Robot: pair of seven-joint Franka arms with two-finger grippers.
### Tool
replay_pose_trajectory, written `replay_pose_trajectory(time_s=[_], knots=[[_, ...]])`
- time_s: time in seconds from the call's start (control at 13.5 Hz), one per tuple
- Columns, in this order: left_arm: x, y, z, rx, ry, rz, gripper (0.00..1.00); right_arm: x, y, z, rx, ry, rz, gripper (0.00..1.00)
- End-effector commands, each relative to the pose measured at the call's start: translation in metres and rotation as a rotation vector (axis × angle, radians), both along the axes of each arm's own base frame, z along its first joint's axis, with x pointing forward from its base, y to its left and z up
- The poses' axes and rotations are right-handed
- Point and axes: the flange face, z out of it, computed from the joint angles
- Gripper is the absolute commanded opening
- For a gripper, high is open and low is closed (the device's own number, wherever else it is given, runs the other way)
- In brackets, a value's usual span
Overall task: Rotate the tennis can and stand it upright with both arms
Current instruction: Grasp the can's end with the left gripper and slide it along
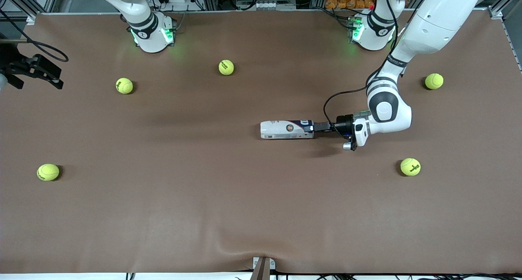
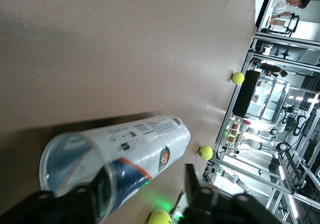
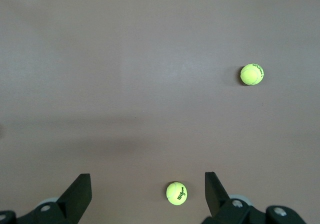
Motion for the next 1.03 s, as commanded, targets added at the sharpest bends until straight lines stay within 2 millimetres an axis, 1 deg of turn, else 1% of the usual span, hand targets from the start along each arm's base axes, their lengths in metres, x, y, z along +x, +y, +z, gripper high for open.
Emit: replay_pose_trajectory(time_s=[0.0, 0.07, 0.3, 0.44, 0.52, 0.81, 0.89, 0.96], knots=[[0.002, -0.003, -0.005, -0.008, -0.034, 0.007, 0.13, -0.002, -0.004, 0.001, 0.025, 0.001, 0.009, 1.00], [0.002, -0.002, -0.008, -0.008, -0.039, 0.004, 0.00, -0.002, -0.004, 0.000, 0.025, 0.005, 0.009, 1.00], [0.003, -0.003, -0.005, -0.011, -0.075, -0.014, 0.00, 0.000, -0.003, -0.003, 0.025, 0.009, 0.014, 1.00], [0.010, -0.005, 0.006, -0.019, -0.069, -0.001, 0.00, 0.000, -0.003, -0.003, 0.025, 0.009, 0.014, 1.00], [0.017, -0.009, 0.017, -0.023, -0.066, 0.005, 0.00, 0.000, -0.002, -0.003, 0.025, 0.011, 0.015, 1.00], [0.026, -0.043, 0.055, -0.063, -0.008, 0.014, 0.00, 0.000, 0.000, -0.005, 0.025, 0.015, 0.018, 1.00], [0.030, -0.046, 0.063, -0.068, 0.019, 0.030, 0.00, 0.000, 0.000, -0.006, 0.025, 0.017, 0.020, 1.00], [0.029, -0.057, 0.072, -0.074, 0.042, 0.027, 0.00, -0.001, 0.001, -0.006, 0.026, 0.020, 0.021, 1.00]])
